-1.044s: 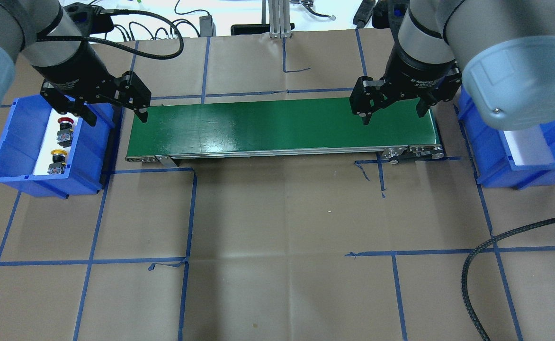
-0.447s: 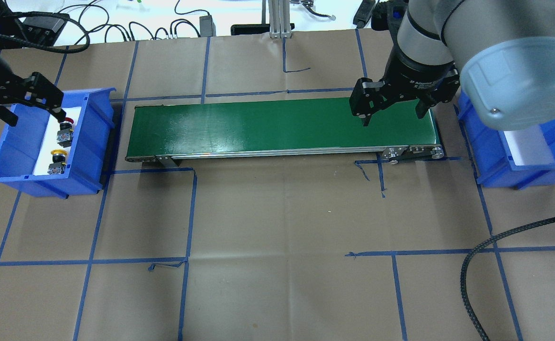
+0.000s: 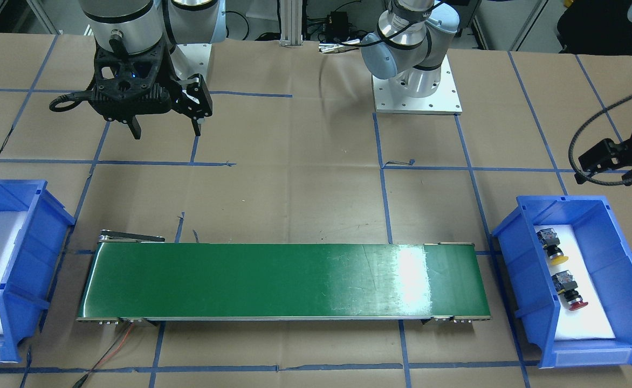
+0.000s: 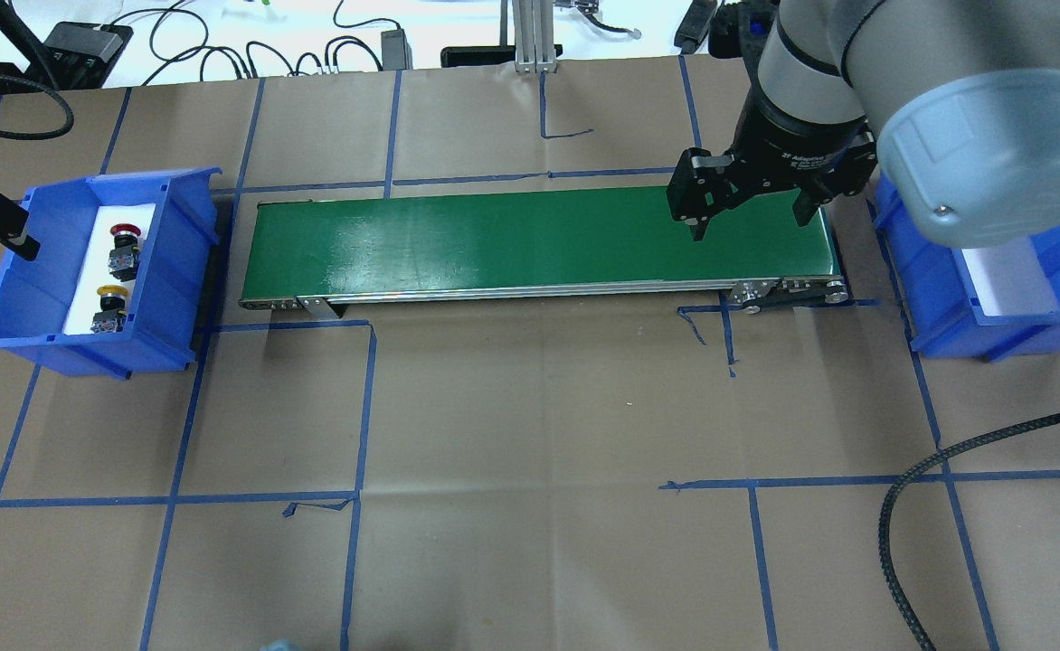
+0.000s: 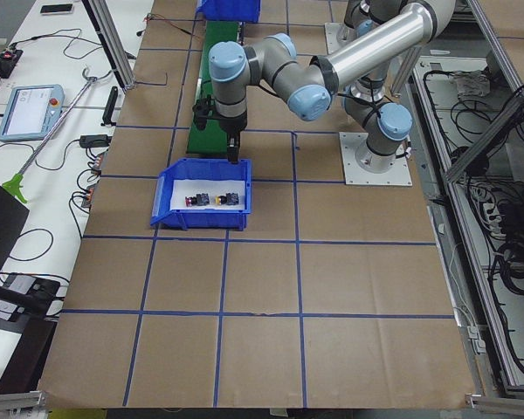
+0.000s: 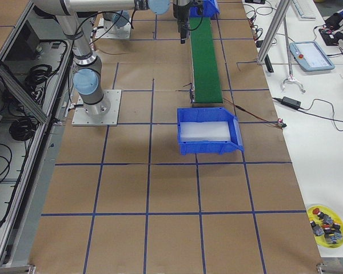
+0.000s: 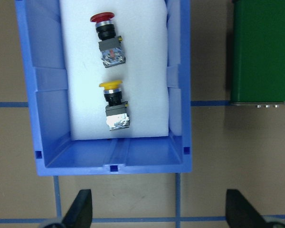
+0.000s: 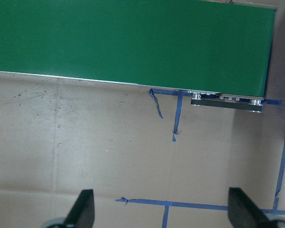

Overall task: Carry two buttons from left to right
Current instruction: 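Lower the left gripper and grasp the yellow-capped button switch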

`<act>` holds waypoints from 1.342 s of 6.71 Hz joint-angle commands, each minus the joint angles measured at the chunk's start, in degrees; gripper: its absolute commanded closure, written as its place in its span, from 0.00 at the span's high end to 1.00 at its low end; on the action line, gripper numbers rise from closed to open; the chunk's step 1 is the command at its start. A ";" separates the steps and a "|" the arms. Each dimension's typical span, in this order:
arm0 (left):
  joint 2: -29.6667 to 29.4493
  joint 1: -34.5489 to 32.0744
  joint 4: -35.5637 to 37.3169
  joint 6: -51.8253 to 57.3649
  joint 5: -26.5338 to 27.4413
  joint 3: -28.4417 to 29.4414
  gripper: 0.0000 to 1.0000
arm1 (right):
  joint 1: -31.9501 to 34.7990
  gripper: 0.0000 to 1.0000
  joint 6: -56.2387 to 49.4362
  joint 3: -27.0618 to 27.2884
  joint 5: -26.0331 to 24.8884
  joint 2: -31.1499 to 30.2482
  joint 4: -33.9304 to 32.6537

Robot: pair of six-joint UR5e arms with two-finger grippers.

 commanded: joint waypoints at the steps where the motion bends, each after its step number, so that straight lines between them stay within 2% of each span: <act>1: -4.73 0.67 6.41 0.81 -0.50 -1.76 1.00 | 0.00 1.00 0.09 -0.01 0.00 0.01 -0.09; 3: -7.91 0.58 11.08 0.81 -0.68 -2.90 1.00 | 0.00 1.00 0.35 -0.01 -0.17 0.10 -0.09; 6: -12.40 -0.29 23.55 0.37 -0.68 -8.43 1.00 | 0.00 1.00 0.44 0.34 -0.09 0.19 -0.09; 9: -15.29 -0.30 30.94 0.46 -0.51 -13.19 1.00 | 0.00 1.00 0.36 0.08 -0.17 0.19 -0.09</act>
